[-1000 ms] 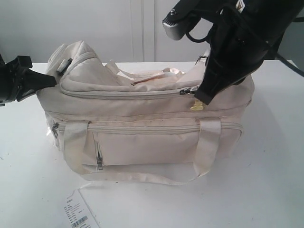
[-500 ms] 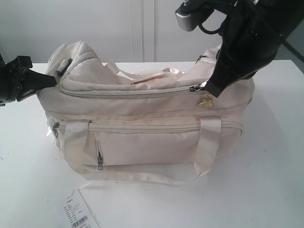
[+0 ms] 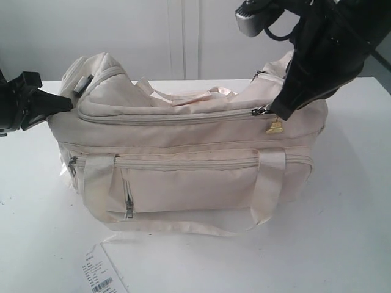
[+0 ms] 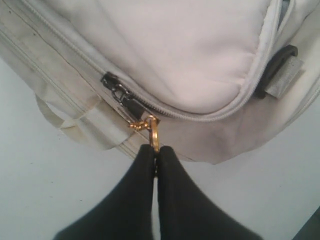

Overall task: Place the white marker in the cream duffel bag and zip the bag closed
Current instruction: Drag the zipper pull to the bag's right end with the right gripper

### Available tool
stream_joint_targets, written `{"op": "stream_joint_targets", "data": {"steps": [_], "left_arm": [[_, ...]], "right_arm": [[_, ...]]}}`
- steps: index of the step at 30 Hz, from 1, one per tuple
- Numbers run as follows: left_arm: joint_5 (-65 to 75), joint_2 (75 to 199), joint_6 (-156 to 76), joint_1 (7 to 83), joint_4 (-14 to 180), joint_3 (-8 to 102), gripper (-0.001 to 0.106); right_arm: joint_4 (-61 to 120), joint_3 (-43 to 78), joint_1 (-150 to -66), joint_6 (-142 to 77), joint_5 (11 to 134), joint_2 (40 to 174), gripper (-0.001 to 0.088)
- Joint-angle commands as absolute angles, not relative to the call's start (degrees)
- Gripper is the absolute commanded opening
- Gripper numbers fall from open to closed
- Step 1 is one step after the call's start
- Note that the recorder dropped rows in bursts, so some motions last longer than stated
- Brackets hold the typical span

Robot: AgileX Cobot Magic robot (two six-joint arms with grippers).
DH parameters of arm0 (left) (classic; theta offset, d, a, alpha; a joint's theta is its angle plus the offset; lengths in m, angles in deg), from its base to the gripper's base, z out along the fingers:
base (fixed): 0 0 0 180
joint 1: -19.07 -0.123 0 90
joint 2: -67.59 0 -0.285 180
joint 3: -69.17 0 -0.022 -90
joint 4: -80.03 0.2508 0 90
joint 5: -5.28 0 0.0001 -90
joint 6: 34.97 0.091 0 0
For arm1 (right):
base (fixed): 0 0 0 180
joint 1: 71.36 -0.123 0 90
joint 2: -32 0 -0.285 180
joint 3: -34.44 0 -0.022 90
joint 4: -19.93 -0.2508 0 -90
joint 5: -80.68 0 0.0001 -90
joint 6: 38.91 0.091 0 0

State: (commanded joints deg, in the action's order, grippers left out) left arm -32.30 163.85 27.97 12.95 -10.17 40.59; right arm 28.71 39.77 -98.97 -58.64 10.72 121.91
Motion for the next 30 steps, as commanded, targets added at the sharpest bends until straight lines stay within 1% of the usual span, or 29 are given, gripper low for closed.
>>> {"op": "stream_joint_targets", "data": {"steps": [14,30], "left_arm": [[-32.3,163.85,27.97,12.95,-10.17,40.59,0.0],[-32.08,163.85,28.47,12.95,-9.72,40.59,0.0]], "right_arm": [[28.34,39.77,-95.8,-59.41,10.72,121.91,0.0],[30.77,39.77,-95.8,-59.69,10.72,121.91,0.0]]}}
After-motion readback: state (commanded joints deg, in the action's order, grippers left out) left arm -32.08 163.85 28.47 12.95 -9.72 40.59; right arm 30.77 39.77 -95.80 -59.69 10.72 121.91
